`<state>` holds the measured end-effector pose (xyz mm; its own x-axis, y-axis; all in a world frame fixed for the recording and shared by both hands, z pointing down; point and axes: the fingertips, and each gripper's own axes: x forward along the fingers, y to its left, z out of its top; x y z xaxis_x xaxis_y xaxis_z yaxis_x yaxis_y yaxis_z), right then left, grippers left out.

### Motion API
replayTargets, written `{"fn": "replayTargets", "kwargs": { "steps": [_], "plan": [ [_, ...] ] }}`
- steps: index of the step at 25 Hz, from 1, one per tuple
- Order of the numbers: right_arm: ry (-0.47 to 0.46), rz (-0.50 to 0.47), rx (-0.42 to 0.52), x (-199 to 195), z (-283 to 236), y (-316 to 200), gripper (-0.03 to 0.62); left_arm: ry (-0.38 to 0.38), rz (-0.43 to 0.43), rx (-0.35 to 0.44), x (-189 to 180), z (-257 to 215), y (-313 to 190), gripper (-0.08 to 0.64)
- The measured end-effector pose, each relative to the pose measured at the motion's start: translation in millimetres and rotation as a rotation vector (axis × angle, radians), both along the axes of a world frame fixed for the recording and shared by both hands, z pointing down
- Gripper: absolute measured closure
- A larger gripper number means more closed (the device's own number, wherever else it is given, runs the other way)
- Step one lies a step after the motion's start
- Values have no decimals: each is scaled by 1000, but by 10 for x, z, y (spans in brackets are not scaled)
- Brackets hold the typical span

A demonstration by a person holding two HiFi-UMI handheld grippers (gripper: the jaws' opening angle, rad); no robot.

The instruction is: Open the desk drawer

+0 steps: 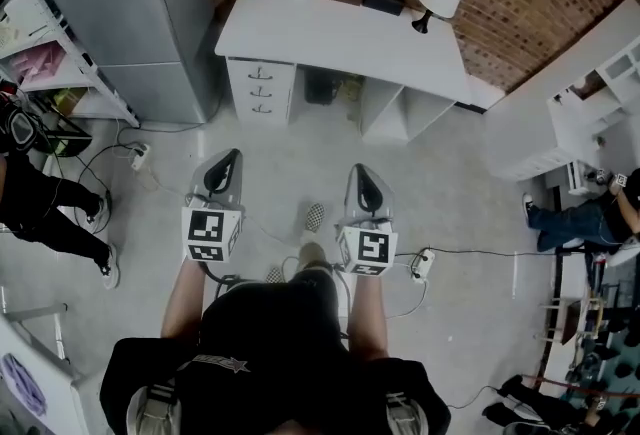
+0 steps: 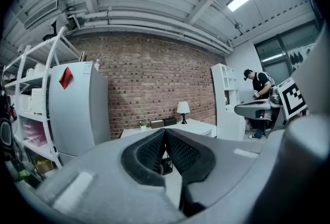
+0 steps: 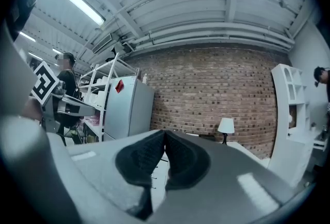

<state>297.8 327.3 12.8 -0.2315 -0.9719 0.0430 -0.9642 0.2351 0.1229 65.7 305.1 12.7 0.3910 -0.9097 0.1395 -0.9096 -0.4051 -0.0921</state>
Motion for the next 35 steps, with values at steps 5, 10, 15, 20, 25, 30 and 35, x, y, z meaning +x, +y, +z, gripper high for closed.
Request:
{"fn": "replayTargets", "kwargs": {
  "steps": [5, 10, 15, 20, 25, 30, 35],
  "plan": [
    [-13, -46, -26, -38, 169, -456, 588, -12, -31, -25, 8, 136, -371, 549],
    [-33, -90, -47, -90, 292, -1153, 588, -35, -82, -55, -36, 268, -909, 549],
    [-56, -142, -89, -215, 498, -1896, 588, -60, -119, -96, -90, 419, -1502, 549],
    [-58, -202, -151, -388, 790, -2532, 588, -47, -174, -159, -164, 687, -2018, 549],
    [-66, -262, -212, -556, 1100, -3086, 588, -35, -221, -212, -250, 976, -2452, 549],
    [-69, -307, -259, -791, 1434, -3521, 588, -25, -274, -248, -444, 1299, -2818, 549],
    [-65, -349, -302, -989, 1859, -3910, 588, -9, -310, -305, -548, 1723, -3144, 549]
  ]
}}
